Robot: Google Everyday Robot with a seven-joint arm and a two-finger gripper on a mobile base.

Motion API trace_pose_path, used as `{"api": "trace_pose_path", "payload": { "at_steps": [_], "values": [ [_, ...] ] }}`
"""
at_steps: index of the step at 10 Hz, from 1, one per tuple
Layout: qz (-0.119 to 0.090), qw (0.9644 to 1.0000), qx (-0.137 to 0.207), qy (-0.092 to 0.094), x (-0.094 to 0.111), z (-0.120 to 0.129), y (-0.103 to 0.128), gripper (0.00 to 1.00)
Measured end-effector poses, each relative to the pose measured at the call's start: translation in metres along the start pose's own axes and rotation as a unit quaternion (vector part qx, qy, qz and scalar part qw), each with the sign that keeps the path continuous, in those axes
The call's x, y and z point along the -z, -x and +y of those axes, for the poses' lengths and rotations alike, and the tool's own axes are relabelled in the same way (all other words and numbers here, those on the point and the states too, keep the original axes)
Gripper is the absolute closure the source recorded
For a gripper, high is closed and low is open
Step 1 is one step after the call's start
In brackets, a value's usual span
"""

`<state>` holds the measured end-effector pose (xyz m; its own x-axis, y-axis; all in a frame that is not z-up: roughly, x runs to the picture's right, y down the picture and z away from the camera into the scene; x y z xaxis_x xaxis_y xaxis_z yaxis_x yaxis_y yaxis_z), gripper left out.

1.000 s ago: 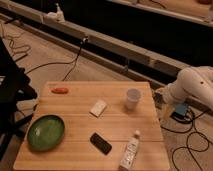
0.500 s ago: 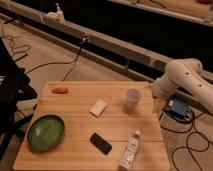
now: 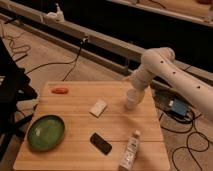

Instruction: Wipe the white sponge on the table

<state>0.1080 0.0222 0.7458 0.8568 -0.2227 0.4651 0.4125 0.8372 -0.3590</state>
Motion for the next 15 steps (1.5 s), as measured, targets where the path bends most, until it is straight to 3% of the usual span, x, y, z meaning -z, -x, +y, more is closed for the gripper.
{"api": "trace_pose_path", "payload": {
  "at_steps": [1,2,3,8,10,13,15],
  "values": [
    [-0.013,0.9997,0.021,0.003,-0.008,-0.005,0.02,0.2],
    [-0.051,0.9957,0.076,0.016,-0.029,-0.011,0.077,0.2],
    [-0.056,0.9948,0.084,0.017,-0.032,-0.012,0.085,0.2],
    [-0.057,0.9952,0.079,0.012,-0.035,-0.014,0.077,0.2],
    [-0.056,0.9942,0.091,0.008,-0.055,-0.027,0.079,0.2],
    [-0.063,0.9886,0.136,0.015,-0.095,-0.047,0.094,0.2],
    [-0.079,0.9836,0.16,0.027,-0.131,-0.055,0.099,0.2]
  ]
}}
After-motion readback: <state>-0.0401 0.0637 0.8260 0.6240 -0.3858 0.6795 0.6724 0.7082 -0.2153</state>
